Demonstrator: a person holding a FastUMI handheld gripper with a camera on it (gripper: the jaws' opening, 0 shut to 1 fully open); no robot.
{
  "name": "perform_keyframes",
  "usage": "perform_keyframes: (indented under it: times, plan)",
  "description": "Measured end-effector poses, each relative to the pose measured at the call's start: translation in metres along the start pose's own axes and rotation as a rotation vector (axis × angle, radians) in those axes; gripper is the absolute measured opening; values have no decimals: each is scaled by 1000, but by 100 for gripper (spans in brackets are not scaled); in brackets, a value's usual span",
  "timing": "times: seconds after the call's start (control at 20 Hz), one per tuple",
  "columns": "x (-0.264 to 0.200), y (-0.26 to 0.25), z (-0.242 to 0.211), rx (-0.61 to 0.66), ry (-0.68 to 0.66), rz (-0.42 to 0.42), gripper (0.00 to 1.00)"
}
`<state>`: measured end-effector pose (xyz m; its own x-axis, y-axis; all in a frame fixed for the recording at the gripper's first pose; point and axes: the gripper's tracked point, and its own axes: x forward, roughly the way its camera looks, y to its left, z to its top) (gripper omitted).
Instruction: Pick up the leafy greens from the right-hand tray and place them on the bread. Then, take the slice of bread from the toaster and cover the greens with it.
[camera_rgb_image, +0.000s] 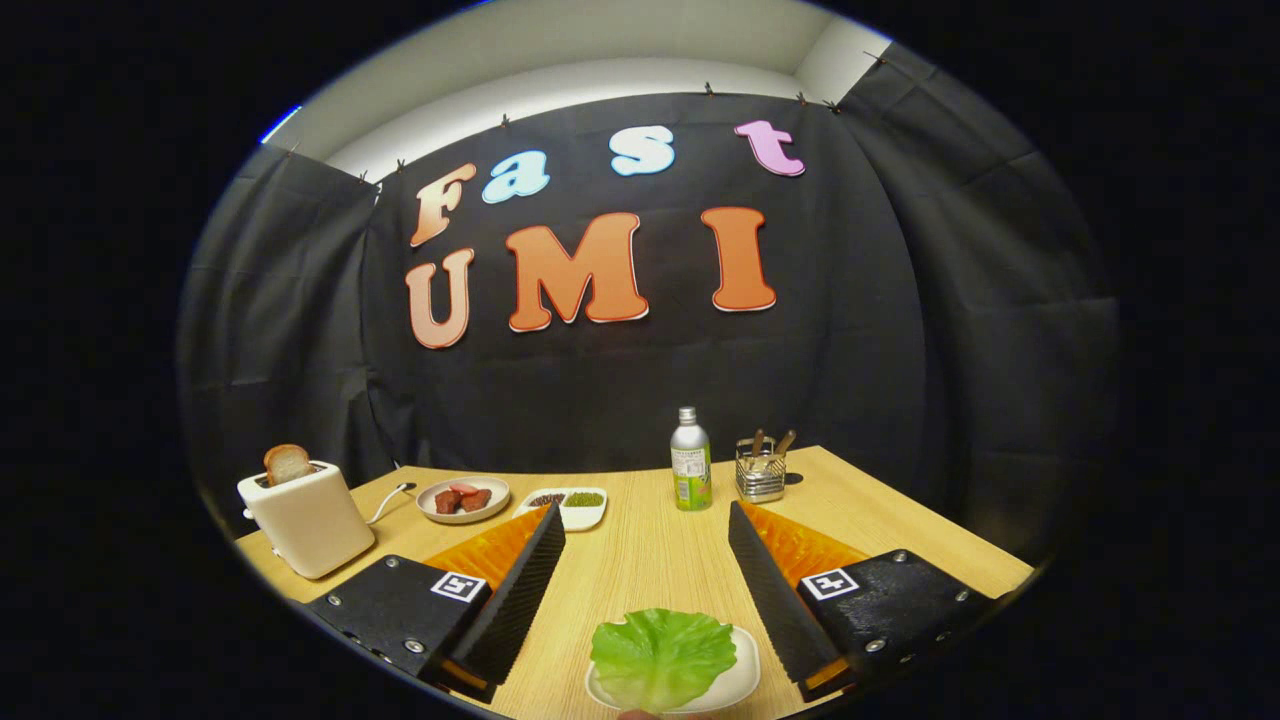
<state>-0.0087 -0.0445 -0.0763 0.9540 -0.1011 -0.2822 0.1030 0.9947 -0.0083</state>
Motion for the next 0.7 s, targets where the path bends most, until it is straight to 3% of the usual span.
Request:
perform_keyframes:
  times: [0.7]
  plan:
    - [21,-3,-96,5,521,21,99]
